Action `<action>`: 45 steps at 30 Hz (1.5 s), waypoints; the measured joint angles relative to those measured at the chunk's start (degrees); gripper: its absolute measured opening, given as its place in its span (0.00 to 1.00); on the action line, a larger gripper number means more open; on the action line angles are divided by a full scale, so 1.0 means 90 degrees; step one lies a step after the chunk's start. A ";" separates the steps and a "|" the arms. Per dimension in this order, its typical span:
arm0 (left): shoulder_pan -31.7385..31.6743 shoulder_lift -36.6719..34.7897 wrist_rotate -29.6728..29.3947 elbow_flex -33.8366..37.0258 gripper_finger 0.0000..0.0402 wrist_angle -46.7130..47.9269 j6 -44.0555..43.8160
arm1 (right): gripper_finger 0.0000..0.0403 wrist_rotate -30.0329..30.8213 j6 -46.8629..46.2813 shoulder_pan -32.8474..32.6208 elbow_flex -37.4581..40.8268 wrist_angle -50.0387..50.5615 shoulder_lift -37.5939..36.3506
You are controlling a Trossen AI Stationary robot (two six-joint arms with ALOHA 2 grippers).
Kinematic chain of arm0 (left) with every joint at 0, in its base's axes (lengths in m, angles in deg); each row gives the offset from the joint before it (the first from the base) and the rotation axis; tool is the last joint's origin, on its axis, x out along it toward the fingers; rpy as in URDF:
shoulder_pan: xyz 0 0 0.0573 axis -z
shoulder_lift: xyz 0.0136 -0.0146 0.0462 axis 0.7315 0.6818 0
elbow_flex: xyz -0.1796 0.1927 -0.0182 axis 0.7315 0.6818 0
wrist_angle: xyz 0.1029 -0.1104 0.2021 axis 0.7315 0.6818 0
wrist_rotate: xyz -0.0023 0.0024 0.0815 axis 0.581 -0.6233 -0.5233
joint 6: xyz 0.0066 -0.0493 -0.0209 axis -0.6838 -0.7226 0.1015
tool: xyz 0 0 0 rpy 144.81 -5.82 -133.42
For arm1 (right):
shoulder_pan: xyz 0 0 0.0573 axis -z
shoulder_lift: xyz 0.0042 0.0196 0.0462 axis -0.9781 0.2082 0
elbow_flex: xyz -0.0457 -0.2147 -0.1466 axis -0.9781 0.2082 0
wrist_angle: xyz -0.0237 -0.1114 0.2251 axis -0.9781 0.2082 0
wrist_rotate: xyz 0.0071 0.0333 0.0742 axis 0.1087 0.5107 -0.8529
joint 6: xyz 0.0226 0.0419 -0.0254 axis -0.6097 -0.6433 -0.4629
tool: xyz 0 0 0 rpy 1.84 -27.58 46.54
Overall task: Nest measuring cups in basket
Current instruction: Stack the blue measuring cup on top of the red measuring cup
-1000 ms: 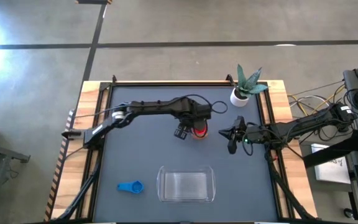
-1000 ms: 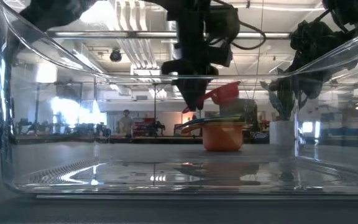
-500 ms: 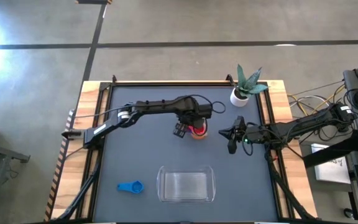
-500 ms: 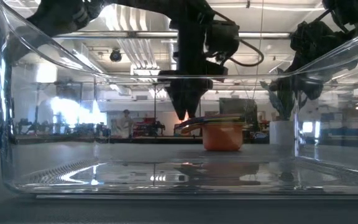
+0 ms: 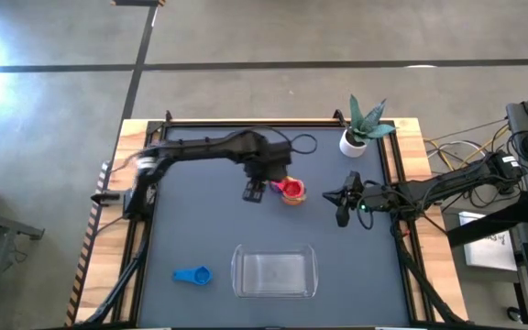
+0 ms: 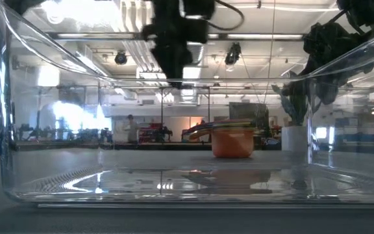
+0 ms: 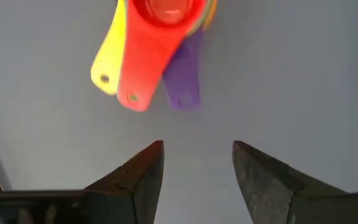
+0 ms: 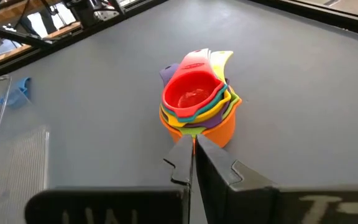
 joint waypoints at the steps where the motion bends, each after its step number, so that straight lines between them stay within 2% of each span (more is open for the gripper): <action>1: 0.0000 -0.0346 0.0001 0.0450 0.42 -0.0220 -0.0135 | 0.02 0.0001 0.0021 0.0000 0.0000 -0.0003 0.0000; 7: 0.0123 -0.2593 -0.0015 0.3152 0.41 -0.1628 -0.1151 | 0.02 0.0020 0.0203 0.0002 0.0000 -0.0007 -0.0002; 10: 0.0320 -0.3606 -0.0010 0.4254 0.41 -0.1915 -0.1810 | 0.02 0.0023 0.0221 0.0002 0.0000 -0.0012 -0.0002; 15: 0.0772 -0.4992 -0.0011 0.5653 0.41 -0.2226 -0.2891 | 0.02 0.0025 0.0278 0.0002 0.0000 -0.0063 -0.0005; 20: 0.1264 -0.5851 -0.0010 0.6677 0.41 -0.2566 -0.3834 | 0.02 0.0028 0.0274 0.0002 0.0000 -0.0063 -0.0005; 25: 0.1670 -0.6221 0.0000 0.7499 0.41 -0.2913 -0.4441 | 0.02 0.0127 0.0276 0.0005 0.0000 -0.0065 -0.0005; 30: 0.1923 -0.6251 0.0038 0.8000 0.41 -0.3205 -0.4858 | 0.02 0.0189 0.0276 0.0005 0.0000 -0.0089 -0.0007; 45: 0.2110 -0.6246 0.0058 0.8350 0.41 -0.3775 -0.5025 | 0.02 0.0190 0.0268 0.0005 0.0002 -0.0116 -0.0007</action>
